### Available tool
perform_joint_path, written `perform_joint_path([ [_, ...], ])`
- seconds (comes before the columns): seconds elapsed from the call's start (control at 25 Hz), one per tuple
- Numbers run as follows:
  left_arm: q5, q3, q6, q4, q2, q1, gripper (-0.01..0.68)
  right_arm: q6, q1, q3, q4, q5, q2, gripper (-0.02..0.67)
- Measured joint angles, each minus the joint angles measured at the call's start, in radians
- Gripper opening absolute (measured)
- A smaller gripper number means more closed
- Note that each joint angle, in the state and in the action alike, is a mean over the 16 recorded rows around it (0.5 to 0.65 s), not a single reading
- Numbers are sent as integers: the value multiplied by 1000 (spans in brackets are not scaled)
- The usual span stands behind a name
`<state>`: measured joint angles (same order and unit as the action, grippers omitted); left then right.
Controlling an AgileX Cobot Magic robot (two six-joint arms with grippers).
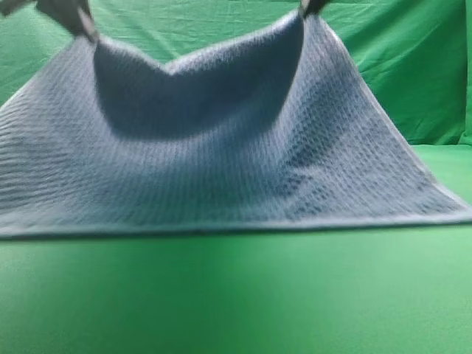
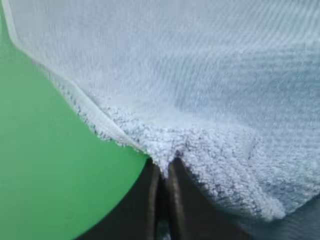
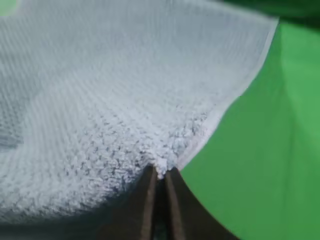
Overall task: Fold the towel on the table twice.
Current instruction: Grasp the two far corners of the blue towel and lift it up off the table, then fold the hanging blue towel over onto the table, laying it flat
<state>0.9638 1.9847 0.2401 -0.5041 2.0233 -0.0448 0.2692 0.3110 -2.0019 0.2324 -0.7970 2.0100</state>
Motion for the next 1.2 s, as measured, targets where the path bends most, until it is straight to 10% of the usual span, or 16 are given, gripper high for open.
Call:
perform_joint_path([
  [0.48,-140,221,62,-134,-2,0,0,92,0,-150,1,199,-10,0],
  [1.2,105,232,8,-5,-17,0,0,-44,0,-128,-144,-100,-56,0],
])
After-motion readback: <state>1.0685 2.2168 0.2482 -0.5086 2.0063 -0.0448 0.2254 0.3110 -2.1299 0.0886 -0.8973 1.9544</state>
